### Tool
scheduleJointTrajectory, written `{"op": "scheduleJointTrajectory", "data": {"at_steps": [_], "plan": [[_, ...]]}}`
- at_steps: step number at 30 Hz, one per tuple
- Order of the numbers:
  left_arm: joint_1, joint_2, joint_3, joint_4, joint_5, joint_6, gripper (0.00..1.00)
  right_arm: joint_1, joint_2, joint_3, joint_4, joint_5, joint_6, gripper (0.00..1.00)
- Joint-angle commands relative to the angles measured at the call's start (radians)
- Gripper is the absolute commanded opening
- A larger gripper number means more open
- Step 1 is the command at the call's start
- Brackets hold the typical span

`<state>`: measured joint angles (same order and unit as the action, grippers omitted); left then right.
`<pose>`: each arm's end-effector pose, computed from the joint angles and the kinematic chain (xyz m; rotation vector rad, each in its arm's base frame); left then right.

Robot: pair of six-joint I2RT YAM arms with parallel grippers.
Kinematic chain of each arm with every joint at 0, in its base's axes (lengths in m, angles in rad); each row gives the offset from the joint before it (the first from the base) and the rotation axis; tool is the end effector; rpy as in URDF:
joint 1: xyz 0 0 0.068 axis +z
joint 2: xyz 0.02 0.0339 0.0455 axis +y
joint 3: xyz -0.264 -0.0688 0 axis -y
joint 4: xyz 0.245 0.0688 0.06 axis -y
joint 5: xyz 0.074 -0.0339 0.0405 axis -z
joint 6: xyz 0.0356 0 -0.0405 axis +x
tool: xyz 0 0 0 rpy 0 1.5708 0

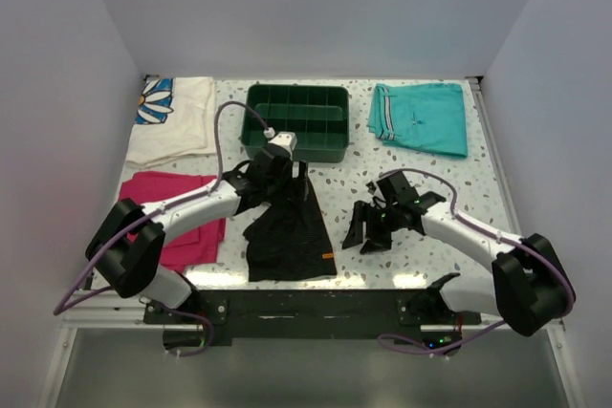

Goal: Roll the underwear
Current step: Flatten out the underwear at the center of the board.

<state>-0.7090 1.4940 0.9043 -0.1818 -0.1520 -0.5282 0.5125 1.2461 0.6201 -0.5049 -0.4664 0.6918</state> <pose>0.2426 -0.2010 0.2142 0.1381 2.3689 -0.4338 0.1791 0.1191 0.1731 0.1061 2.8986 0.9338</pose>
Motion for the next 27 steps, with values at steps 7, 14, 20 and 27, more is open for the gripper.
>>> {"op": "scheduleJointTrajectory", "data": {"at_steps": [7, 14, 20, 27], "plan": [[0.008, 0.164, 0.220, -0.054, 0.014, 0.126, 0.91, 0.165, 0.121, -0.071, 0.235, -0.081, 0.175, 0.61], [0.020, 0.271, 0.298, -0.096, 0.006, 0.184, 0.86, 0.225, 0.177, -0.072, 0.272, -0.066, 0.207, 0.61], [0.037, 0.336, 0.329, -0.081, 0.023, 0.260, 0.84, 0.247, 0.228, -0.080, 0.328, -0.071, 0.229, 0.56], [0.049, 0.397, 0.366, -0.061, 0.034, 0.304, 0.79, 0.248, 0.257, -0.065, 0.324, -0.037, 0.230, 0.44]]}}
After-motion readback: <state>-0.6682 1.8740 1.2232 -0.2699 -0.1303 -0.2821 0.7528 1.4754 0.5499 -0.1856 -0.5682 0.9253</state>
